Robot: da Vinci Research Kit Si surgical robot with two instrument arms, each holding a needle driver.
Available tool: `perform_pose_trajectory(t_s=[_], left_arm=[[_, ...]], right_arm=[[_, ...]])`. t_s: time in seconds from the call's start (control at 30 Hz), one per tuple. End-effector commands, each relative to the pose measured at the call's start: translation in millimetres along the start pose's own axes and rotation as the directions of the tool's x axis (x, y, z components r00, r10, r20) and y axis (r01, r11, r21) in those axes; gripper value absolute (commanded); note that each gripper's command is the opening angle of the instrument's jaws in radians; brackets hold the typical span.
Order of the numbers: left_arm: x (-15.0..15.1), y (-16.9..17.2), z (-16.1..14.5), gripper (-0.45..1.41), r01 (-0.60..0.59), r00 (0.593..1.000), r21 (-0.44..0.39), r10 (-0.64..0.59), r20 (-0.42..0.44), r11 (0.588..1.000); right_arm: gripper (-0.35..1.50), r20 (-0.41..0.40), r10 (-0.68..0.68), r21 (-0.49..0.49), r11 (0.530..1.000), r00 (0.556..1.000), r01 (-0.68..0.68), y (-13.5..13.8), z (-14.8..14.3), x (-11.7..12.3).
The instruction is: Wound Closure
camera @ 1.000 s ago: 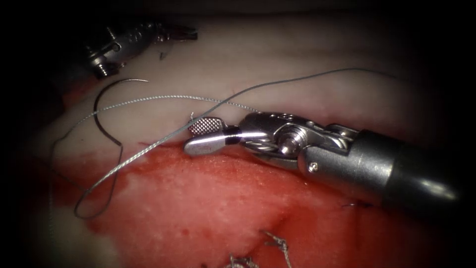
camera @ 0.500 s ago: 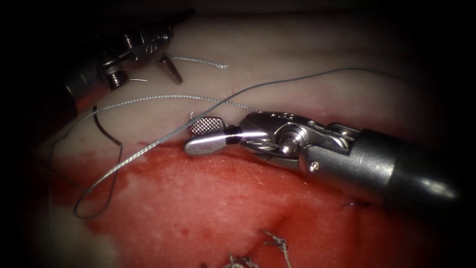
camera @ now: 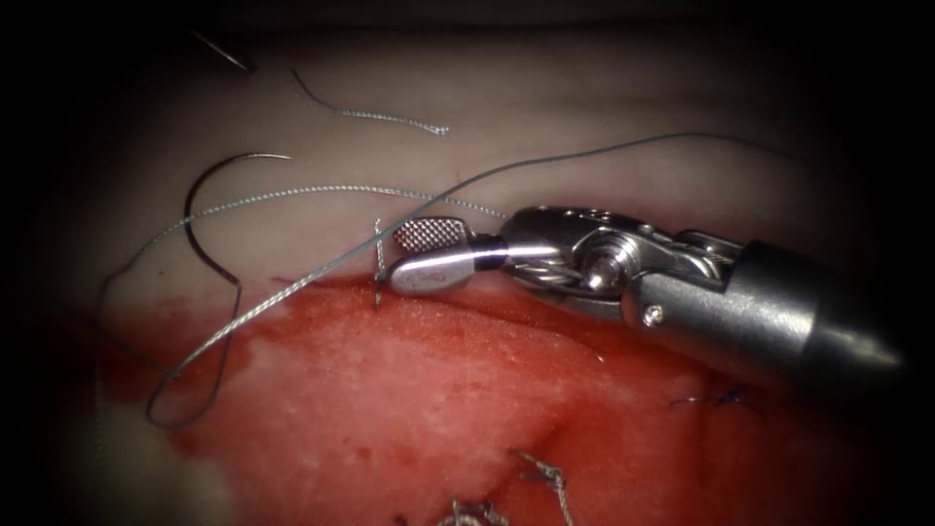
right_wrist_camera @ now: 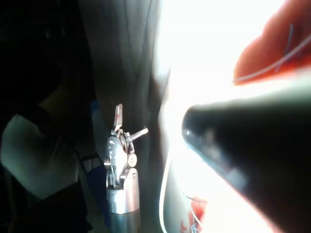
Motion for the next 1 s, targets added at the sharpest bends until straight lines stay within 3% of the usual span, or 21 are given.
perform_pose_trajectory(t_s=[0.03,0.13,0.2,0.27,0.33,0.37,0.5,0.57,0.83,0.87,0.97,1.0], left_arm=[[0.9,-0.8,-1.1,0.19,0.100,0.995,0.022,-0.101,0.009,0.995],[-0.4,-0.9,-1.8,0.10,0.299,0.951,0.072,-0.303,0.067,0.952],[-1.1,-0.5,-1.9,0.00,0.464,0.879,0.053,-0.467,0.094,0.884],[-1.9,0.5,-1.8,-0.05,0.642,0.758,0.017,-0.637,0.140,0.767],[-2.6,1.6,-1.5,-0.27,0.717,0.685,0.010,-0.707,0.174,0.697],[-2.9,2.2,-1.2,-0.27,0.749,0.646,0.033,-0.741,0.185,0.661],[-3.5,3.5,0.2,-0.22,0.743,0.633,0.095,-0.741,0.223,0.663],[-4.0,4.1,0.8,-0.18,0.764,0.596,0.104,-0.758,0.267,0.637],[-6.0,5.2,2.5,-0.17,0.742,0.590,0.126,-0.731,0.343,0.659],[-6.1,5.3,2.5,-0.08,0.684,0.653,0.093,-0.664,0.364,0.723],[-6.1,5.1,2.7,-0.13,0.600,0.706,0.086,-0.577,0.411,0.795],[-6.1,5.0,2.8,-0.23,0.583,0.711,0.097,-0.564,0.419,0.807]], right_arm=[[1.31,0.005,0.005,-0.005,1.000,1.000,-0.005,0.4,0.1,-1.6],[1.35,0.004,0.028,-0.006,1.000,1.000,-0.028,0.5,-0.1,-1.5],[1.35,0.004,0.034,-0.006,0.999,0.999,-0.034,0.5,-0.2,-1.5],[1.36,0.004,0.040,-0.006,0.999,0.999,-0.040,0.5,-0.2,-1.5],[1.36,0.003,0.040,-0.006,0.999,0.999,-0.040,0.5,-0.2,-1.5],[1.36,0.003,0.040,-0.006,0.999,0.999,-0.040,0.5,-0.2,-1.5],[1.38,0.003,0.051,-0.006,0.999,0.999,-0.051,0.5,-0.2,-1.5],[1.38,0.003,0.051,-0.007,0.999,0.999,-0.051,0.5,-0.2,-1.5],[1.38,0.002,0.051,-0.007,0.999,0.999,-0.051,0.6,-0.1,-1.4],[1.38,0.002,0.051,-0.007,0.999,0.999,-0.051,0.6,-0.1,-1.4],[1.38,0.003,0.057,-0.007,0.998,0.998,-0.057,0.6,-0.1,-1.4],[1.38,0.003,0.057,-0.007,0.998,0.998,-0.057,0.6,-0.1,-1.4]])
